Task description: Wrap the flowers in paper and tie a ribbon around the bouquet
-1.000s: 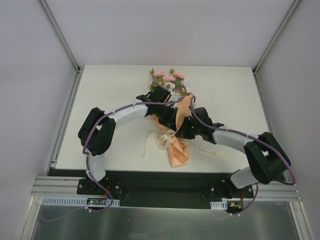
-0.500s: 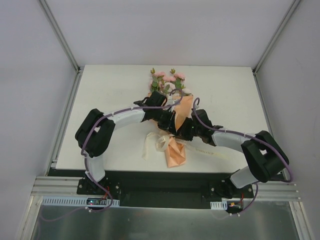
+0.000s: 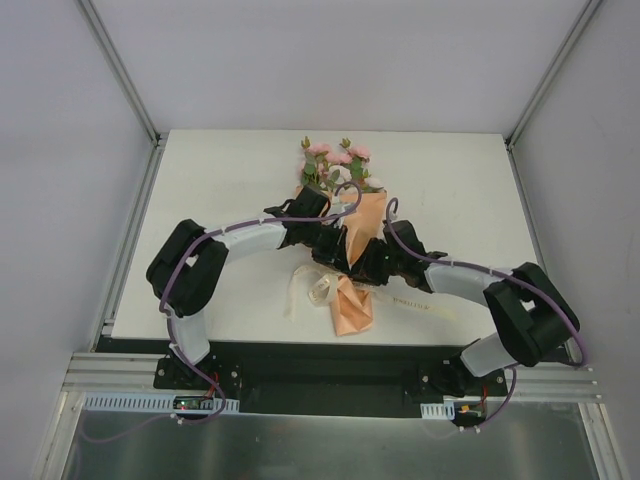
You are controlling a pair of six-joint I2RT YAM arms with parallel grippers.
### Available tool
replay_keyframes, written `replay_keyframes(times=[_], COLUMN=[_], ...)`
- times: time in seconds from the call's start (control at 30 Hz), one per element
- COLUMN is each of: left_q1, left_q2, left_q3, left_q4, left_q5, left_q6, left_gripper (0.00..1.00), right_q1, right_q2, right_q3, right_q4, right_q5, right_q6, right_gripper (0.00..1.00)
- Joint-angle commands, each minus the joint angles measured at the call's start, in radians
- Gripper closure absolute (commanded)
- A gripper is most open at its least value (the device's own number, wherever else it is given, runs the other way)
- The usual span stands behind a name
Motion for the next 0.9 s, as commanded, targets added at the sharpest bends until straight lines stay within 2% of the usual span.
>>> replay_keyframes(times=[0.0, 0.23, 0.37, 0.43, 0.47, 0.53, 0.6, 0.7, 0.87], left_q1=[-0.005, -0.001, 0.000, 0.000, -0.001, -0.001, -0.001, -0.001, -0.001], left_q2=[-0.071, -0.074, -0.076, -0.079, -0.082, -0.082, -0.082, -0.081, -0.090], left_q3=[-0.013, -0.019, -0.022, -0.027, -0.027, -0.033, -0.038, -0.047, -0.056], left_q4=[-0.018, -0.016, -0.013, -0.010, -0.009, -0.009, -0.005, 0.005, 0.013], left_q5=[0.020, 0.033, 0.033, 0.033, 0.033, 0.033, 0.033, 0.034, 0.037], left_q6=[-0.004, -0.007, -0.010, -0.012, -0.012, -0.012, -0.016, -0.021, -0.019], left_gripper=[1.00, 1.00, 1.00, 1.00, 1.00, 1.00, 1.00, 1.00, 1.00], right_q1=[-0.008, -0.008, -0.013, -0.013, -0.014, -0.016, -0.017, -0.025, -0.037], right_q2=[-0.080, -0.215, -0.249, -0.237, -0.227, -0.189, -0.168, -0.126, -0.115], right_q3=[0.040, 0.074, 0.092, 0.104, 0.100, 0.097, 0.092, 0.081, 0.064], right_q4=[-0.106, -0.282, -0.335, -0.329, -0.315, -0.271, -0.241, -0.168, -0.157], right_q5=[0.034, 0.057, 0.077, 0.063, 0.044, 0.028, 0.017, 0.000, 0.031], right_q6=[-0.105, -0.163, -0.120, -0.071, 0.026, 0.119, 0.199, 0.265, 0.308], right_gripper=[0.74, 0.69, 0.65, 0.66, 0.67, 0.69, 0.63, 0.58, 0.55])
